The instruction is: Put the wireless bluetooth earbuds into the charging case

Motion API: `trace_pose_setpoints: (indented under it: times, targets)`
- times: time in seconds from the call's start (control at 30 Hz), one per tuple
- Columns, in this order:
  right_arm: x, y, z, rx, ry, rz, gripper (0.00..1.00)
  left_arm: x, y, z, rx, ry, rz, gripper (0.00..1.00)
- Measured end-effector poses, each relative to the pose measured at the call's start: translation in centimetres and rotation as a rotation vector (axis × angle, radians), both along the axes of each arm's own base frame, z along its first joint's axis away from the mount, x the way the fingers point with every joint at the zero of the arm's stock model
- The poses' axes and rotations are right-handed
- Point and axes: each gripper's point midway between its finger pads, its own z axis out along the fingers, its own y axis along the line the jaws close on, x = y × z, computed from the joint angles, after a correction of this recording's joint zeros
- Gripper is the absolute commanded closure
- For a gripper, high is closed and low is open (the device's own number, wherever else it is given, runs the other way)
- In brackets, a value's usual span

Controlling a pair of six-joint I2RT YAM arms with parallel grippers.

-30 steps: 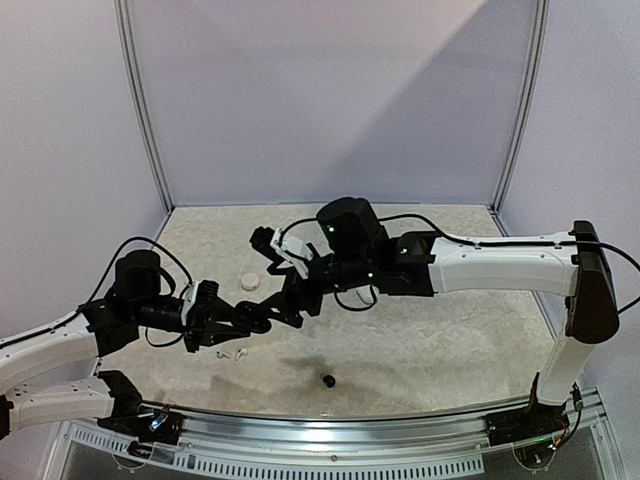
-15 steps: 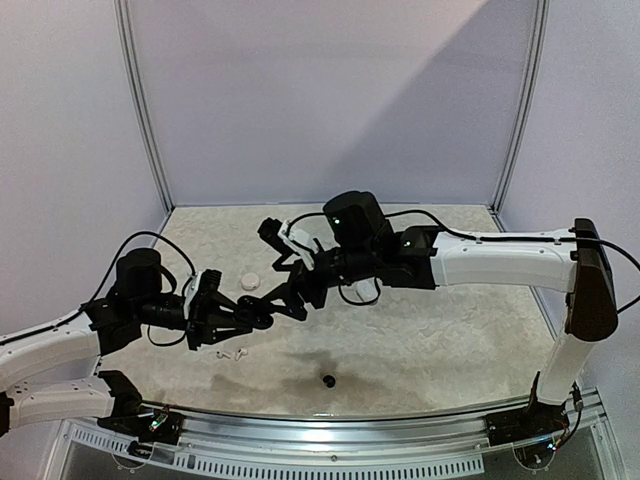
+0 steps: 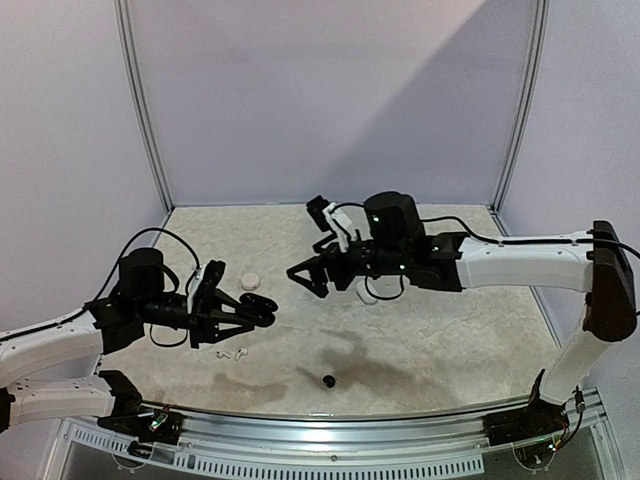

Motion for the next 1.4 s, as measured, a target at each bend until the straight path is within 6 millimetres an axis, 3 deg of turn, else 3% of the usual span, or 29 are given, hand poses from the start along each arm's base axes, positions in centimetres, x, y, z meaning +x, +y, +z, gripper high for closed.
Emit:
trace_pose_setpoints:
  times: [0.13, 0.27, 0.4, 0.57, 0.63, 0.73, 0.87, 1.17, 1.4]
  targets:
    - [0.9, -3.3, -1.0, 0.009, 0.004, -0.116, 0.05, 0.0, 0.0, 0.2, -0.008, -0.005, -0.002, 1.00]
    - [0.8, -3.7, -1.4, -0.039, 0.024, -0.127, 0.16, 0.1, 0.0, 0.3, -0.012, -0.012, -0.001, 1.00]
    - [0.6, -4.5, -3.6, -0.165, 0.112, -0.156, 0.31, 0.1, 0.0, 0.4, -0.014, -0.014, -0.001, 1.00]
    - [-1.7, -6.4, -11.0, -0.402, 0.328, -0.199, 0.39, 0.1, 0.0, 0.2, -0.013, -0.014, 0.000, 1.00]
    - [-3.8, -6.7, -13.9, -0.495, 0.395, -0.185, 0.50, 0.1, 0.0, 0.2, -0.014, -0.015, 0.000, 1.00]
    - [-7.3, -6.5, -16.6, -0.573, 0.476, -0.142, 0.63, 0.1, 0.0, 0.2, -0.013, -0.014, 0.000, 1.00]
    - [-9.7, -6.8, -18.1, -0.607, 0.553, -0.122, 0.68, 0.1, 0.0, 0.2, -0.016, -0.018, -0.001, 1.00]
    - [-10.7, -7.0, -21.4, -0.665, 0.653, -0.118, 0.72, 0.0, 0.1, -0.1, -0.012, -0.013, 0.000, 1.00]
    - [-11.1, -5.9, -21.5, -0.650, 0.673, -0.086, 0.76, -0.1, 0.1, 0.1, -0.016, -0.021, -0.001, 1.00]
